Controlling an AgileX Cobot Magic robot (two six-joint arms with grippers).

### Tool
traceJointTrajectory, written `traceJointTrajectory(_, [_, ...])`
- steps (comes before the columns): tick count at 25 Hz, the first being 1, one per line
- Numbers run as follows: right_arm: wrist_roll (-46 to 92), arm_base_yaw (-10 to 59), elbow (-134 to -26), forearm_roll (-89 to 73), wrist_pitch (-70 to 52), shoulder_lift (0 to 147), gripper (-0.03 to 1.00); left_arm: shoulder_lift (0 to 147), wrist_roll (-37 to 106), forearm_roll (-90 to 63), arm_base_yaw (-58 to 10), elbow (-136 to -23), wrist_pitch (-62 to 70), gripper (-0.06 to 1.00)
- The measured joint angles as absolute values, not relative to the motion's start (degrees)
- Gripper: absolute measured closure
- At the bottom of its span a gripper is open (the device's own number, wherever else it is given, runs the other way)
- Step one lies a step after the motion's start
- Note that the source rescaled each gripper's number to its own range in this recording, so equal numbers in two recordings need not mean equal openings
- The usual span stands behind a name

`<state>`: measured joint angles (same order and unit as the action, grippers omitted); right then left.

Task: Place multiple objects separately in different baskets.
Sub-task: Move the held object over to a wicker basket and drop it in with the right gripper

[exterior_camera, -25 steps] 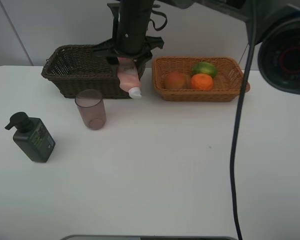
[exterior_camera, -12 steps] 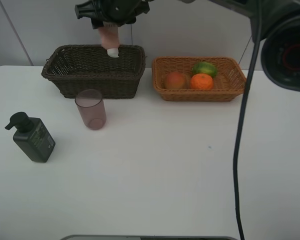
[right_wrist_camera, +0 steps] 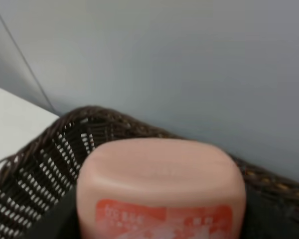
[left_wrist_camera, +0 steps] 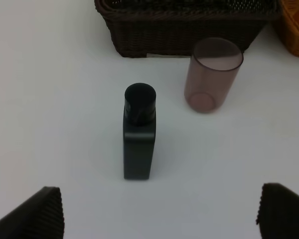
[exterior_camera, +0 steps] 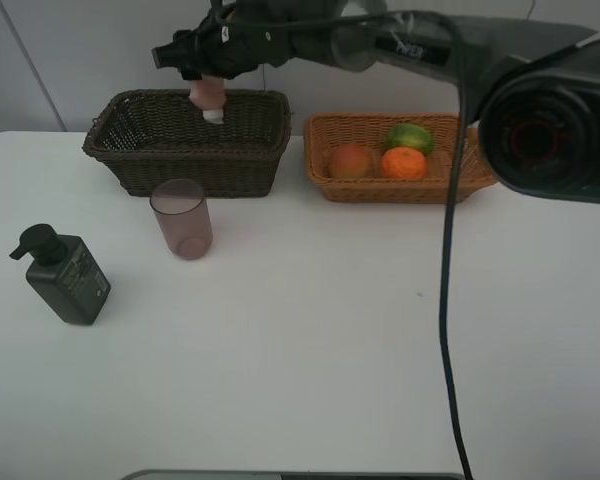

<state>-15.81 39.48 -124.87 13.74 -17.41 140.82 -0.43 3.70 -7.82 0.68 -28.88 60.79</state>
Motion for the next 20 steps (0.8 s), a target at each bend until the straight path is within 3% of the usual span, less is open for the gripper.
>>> traceJointTrajectory(6, [-15.81,39.48,-119.15,13.74,-9.86,142.87,0.96,-0.43,3.7,-7.82,0.68,-28.88,60.79,-0.06])
traceJointTrajectory(16, [-15.81,38.92,-118.91,13.74,-11.15,143.83,0.94,-0.43,3.7,-7.82,0.68,-28.88,60.79,-0.06])
traceJointTrajectory(18, [-15.81,38.92,-118.91,13.74,-11.56,143.83,0.74,-0.43,3.7,-7.82,0.68,-28.88,60.79,-0.06])
traceJointTrajectory(20, [-15.81,38.92,-118.91,13.74,-11.71,143.52,0.42,-0.43,3.7,-7.82,0.68,-28.88,60.79,-0.06])
